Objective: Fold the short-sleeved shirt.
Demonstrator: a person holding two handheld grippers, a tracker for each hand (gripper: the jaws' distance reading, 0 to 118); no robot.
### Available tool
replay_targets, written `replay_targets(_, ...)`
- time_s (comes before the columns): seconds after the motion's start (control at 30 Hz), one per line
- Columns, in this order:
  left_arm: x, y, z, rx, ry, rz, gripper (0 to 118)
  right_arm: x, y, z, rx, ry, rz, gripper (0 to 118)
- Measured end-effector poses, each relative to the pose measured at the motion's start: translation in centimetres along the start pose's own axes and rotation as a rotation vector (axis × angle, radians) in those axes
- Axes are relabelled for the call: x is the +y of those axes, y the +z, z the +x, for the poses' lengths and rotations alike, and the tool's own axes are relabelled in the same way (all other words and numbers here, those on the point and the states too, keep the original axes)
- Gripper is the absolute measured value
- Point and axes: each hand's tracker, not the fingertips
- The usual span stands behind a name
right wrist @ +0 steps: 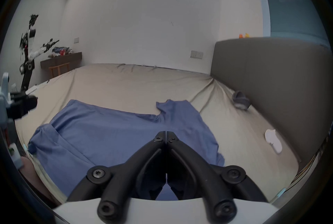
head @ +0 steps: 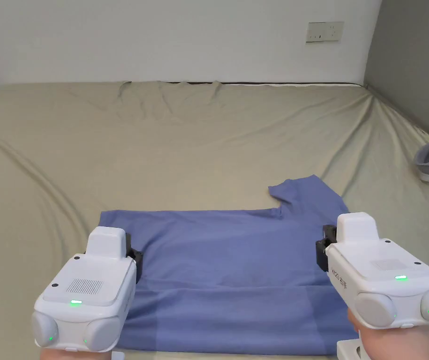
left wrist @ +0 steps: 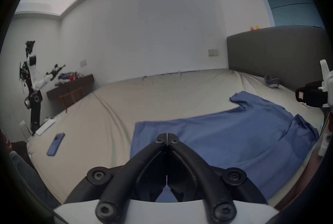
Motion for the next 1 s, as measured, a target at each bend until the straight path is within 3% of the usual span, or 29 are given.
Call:
replay_targets(0.03, 0.0, -0.2, -0.4, -0.014, 0.025, -0.020, 0, -0.2, -0.1, 0.3, -0.016, -0.037, -0.041, 0)
replay_targets(0.1, 0.1, -0.5, -0.9, -0.007, 0.047, -0.046, 0, 0.3, 0.4, 0.3, 0.004, -0.006, 0.004, 0)
replay_targets(0.37, 1.9, -6.1, -4.5, -0.040, 0.215, -0.199, 0, 0.7, 1.5, 0.2, 0.135, -0.018, -0.011, 0)
replay_targets(0.47, 3.5, -12.6, -6.1, -0.079, 0.144, -0.360, 3, 1.0, 1.5, 0.3, 0.172, -0.025, -0.012, 0)
replay_targets(0.57, 4.8, -18.6, -8.1, -0.067, 0.157, -0.443, 83, 1.2, 1.2, 0.3, 0.192, 0.007, -0.017, 0)
replay_targets(0.6, 5.0, -20.4, -8.6, -0.060, 0.143, -0.468, 104, 1.2, 1.0, 0.4, 0.189, 0.011, -0.016, 0)
replay_targets(0.63, 5.3, -22.1, -9.1, -0.060, 0.144, -0.453, 109, 1.2, 0.8, 0.4, 0.189, 0.012, -0.018, 0)
replay_targets(0.77, 5.3, -27.4, -10.6, -0.025, 0.199, -0.472, 106, 1.0, 0.1, 1.0, 0.196, -0.006, -0.051, 0)
replay_targets(0.83, 4.8, -29.2, -10.3, -0.031, 0.201, -0.497, 97, 0.8, -0.2, 1.2, 0.187, -0.015, -0.069, 0)
replay_targets(0.87, 4.3, -29.9, -10.1, -0.034, 0.197, -0.513, 84, 0.7, -0.3, 1.4, 0.183, -0.015, -0.075, 0)
replay_targets(0.9, 3.9, -30.6, -9.9, -0.044, 0.197, -0.540, 51, 0.6, -0.4, 1.5, 0.177, -0.016, -0.082, 0)
replay_targets(0.97, 3.1, -30.7, -9.5, -0.068, 0.199, -0.583, 45, 0.5, -0.5, 1.9, 0.171, -0.027, -0.097, 0)
replay_targets(1.0, 3.1, -29.2, -8.6, 0.023, 0.148, -0.500, 43, 0.3, -0.6, 2.1, 0.165, -0.034, -0.103, 0)
